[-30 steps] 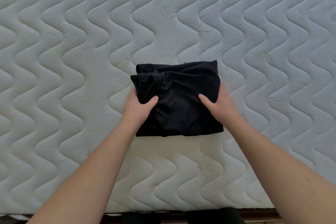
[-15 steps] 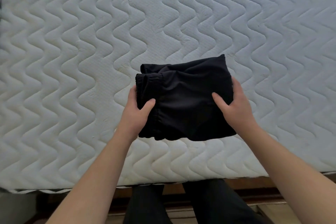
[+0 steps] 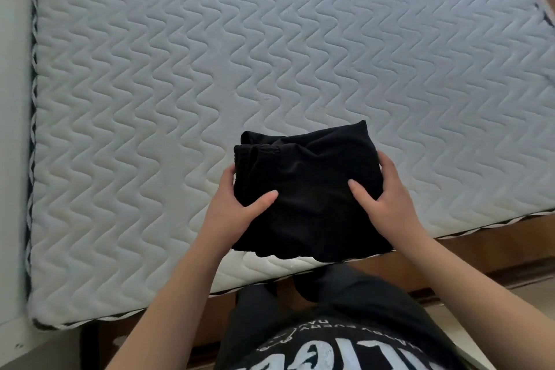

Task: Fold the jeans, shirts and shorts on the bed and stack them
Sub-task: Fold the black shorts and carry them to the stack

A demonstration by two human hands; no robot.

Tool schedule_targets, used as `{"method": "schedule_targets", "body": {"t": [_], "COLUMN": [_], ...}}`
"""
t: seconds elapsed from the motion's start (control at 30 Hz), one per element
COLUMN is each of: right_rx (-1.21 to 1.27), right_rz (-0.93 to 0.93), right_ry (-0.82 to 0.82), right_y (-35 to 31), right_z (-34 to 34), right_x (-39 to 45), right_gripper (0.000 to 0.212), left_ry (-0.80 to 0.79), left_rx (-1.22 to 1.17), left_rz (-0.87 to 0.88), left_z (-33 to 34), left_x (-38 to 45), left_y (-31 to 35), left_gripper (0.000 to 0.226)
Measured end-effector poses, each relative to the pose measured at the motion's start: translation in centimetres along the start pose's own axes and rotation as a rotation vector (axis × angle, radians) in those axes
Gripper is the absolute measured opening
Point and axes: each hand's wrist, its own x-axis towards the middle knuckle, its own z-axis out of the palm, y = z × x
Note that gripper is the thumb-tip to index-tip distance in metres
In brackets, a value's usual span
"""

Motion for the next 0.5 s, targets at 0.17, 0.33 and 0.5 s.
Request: {"method": "schedule_targets", "body": {"t": [0.17,0.33,0.5], "right_rx": [0.115,0.202,0.178], "right_rz": [0.068,0.101,0.107], "right_ry": [0.124,0.288,0.443], "right_y": [-1.1,-2.8,-4.2], "right_z": [-1.8,-3.1,-2.7], "right_x": [-3.7,-8.5,-12.1], "right_gripper": [0.054,0.056,0.055], "left_ry": [-0.024,-0.196,-0.400], "left_rx": [0.019,-0.091,-0.103], "left_rz": [0.038,0.056,0.087], "left_z": [-1.0,-2.3,-2.3], "left_x": [-1.7,-1.7,-0.6], "left_y": [2.0,3.4,5.1], "left_gripper": [0.049,0.044,0.047]}}
